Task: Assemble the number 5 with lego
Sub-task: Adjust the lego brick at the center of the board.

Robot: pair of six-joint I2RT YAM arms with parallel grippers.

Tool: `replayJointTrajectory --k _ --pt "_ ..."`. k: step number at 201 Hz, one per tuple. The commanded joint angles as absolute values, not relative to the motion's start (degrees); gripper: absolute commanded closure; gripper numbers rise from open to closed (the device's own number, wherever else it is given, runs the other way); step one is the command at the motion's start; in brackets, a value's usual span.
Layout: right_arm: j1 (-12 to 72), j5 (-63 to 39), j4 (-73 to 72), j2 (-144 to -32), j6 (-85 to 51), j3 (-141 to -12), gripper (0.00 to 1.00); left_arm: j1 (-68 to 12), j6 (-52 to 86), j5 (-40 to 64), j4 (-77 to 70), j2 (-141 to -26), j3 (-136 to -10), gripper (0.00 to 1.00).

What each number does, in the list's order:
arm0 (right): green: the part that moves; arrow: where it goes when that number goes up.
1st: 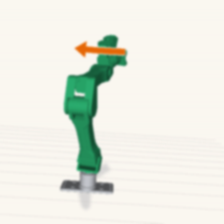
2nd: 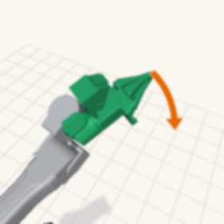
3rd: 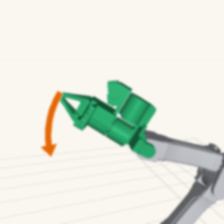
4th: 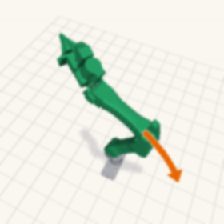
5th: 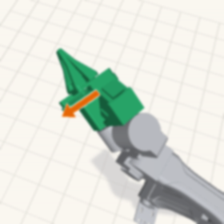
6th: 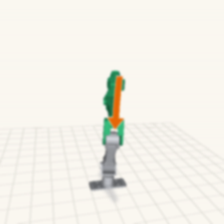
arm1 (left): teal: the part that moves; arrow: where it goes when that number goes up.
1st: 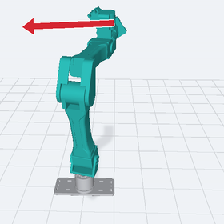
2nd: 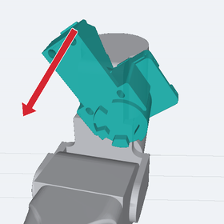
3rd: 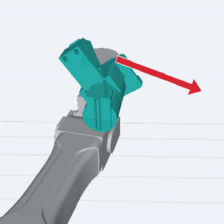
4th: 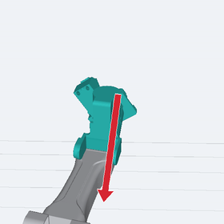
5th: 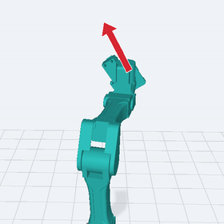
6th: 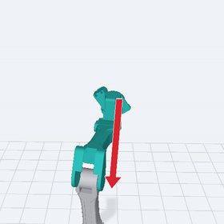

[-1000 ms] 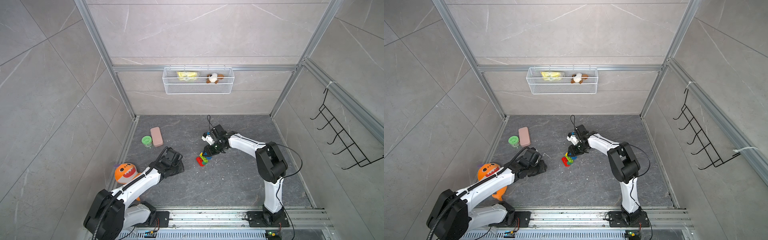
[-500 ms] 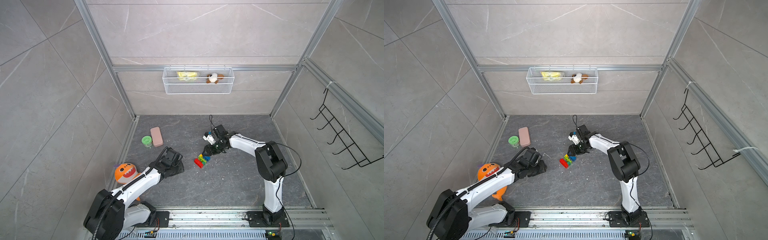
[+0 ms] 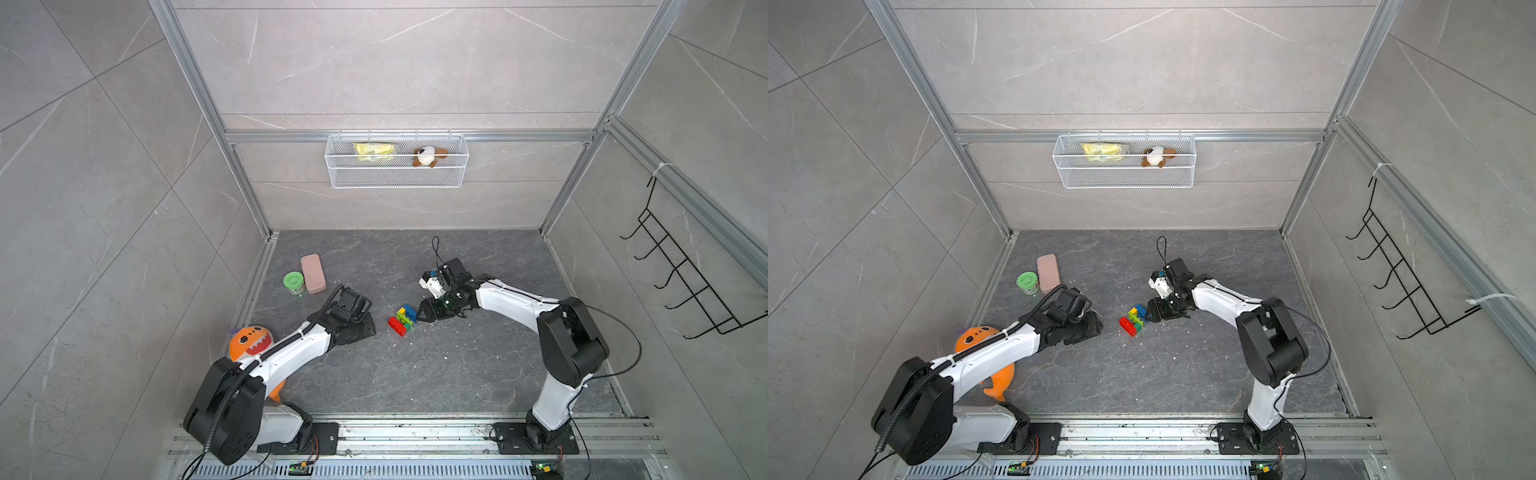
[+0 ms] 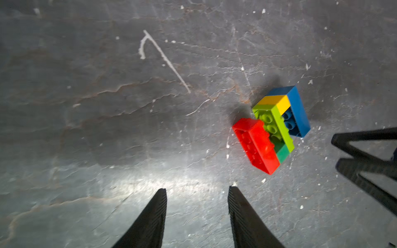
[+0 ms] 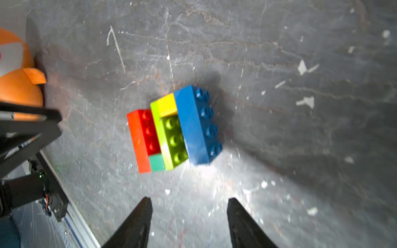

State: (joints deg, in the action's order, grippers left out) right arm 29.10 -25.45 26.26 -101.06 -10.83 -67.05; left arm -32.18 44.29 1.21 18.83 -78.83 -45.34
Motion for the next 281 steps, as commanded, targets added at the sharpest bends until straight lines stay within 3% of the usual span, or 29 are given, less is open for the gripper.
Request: replayJointTrajectory --k 1,42,83,281 --pt "29.3 -23.6 23.7 -96.2 -15.2 -61.1 0.41 -31.3 42.5 5.9 13.4 -83.6 -49.8 0.46" --pt "30.1 -22.2 20.9 -89.8 -19.0 -51.4 0.41 -28.2 42.3 13.7 6.9 -94.1 -55.4 0.39" --pt "30.1 -21.7 19.5 -86.6 -20.5 -46.3 0.41 -28.0 44.2 18.5 1.9 -100.5 -57.4 0.40" --pt "30.1 -22.0 18.7 -89.9 -19.6 -47.9 0.42 -36.8 54.0 17.0 -8.4 -97.8 -47.7 0.41"
